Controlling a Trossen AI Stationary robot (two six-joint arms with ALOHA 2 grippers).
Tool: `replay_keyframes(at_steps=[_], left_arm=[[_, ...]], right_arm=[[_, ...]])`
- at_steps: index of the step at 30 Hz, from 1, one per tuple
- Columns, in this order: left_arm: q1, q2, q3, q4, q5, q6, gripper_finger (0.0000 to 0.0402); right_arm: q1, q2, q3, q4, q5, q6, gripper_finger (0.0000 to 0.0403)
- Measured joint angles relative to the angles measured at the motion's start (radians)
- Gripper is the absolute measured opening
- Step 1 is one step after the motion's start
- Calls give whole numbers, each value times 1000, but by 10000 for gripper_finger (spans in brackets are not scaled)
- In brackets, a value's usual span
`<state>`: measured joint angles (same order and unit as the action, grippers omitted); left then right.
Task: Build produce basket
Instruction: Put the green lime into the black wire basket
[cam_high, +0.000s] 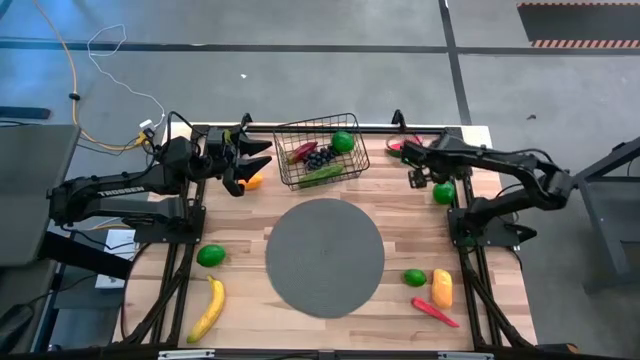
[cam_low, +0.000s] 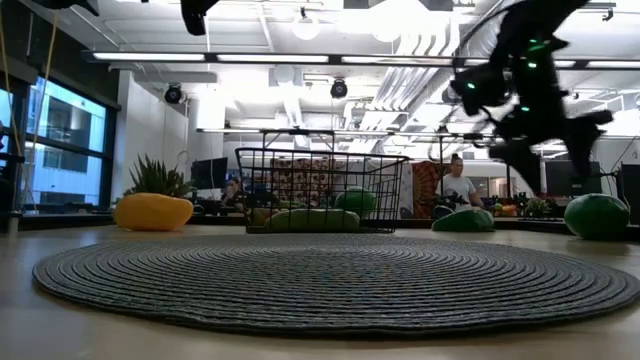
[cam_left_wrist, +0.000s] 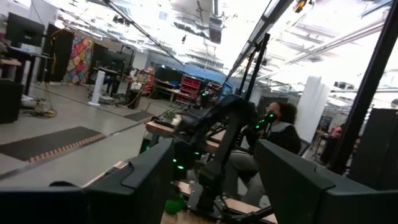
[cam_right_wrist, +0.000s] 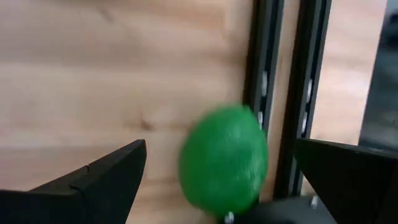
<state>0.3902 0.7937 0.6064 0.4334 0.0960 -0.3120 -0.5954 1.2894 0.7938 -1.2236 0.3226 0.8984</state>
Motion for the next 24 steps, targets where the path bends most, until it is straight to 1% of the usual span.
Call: replay_keyframes(at_steps=[3, 5, 6, 11, 14, 18, 22, 24], left_arm=[[0, 0, 0, -3, -20, 9, 216], [0, 0, 0, -3, -29, 9, 216], [2, 0, 0, -3, -30, 9, 216], [4, 0, 0, -3, -33, 9, 216], [4, 0, 0, -3, -33, 9, 216], [4, 0, 0, -3, -40, 9, 216], [4, 0, 0, -3, -40, 1, 216], [4, 0, 0, -3, -40, 1, 216]], right_arm=[[21, -93, -87, 63, -50, 74, 389], [37, -163, -116, 114, -67, 129, 389], [43, -191, -121, 115, -59, 156, 389], [52, -279, -110, 101, 70, 229, 389], [28, -266, -110, 99, 87, 245, 389], [-15, -190, -110, 106, 85, 199, 389], [-51, -123, -111, 104, 98, 201, 389], [-63, -96, -111, 104, 85, 197, 389]])
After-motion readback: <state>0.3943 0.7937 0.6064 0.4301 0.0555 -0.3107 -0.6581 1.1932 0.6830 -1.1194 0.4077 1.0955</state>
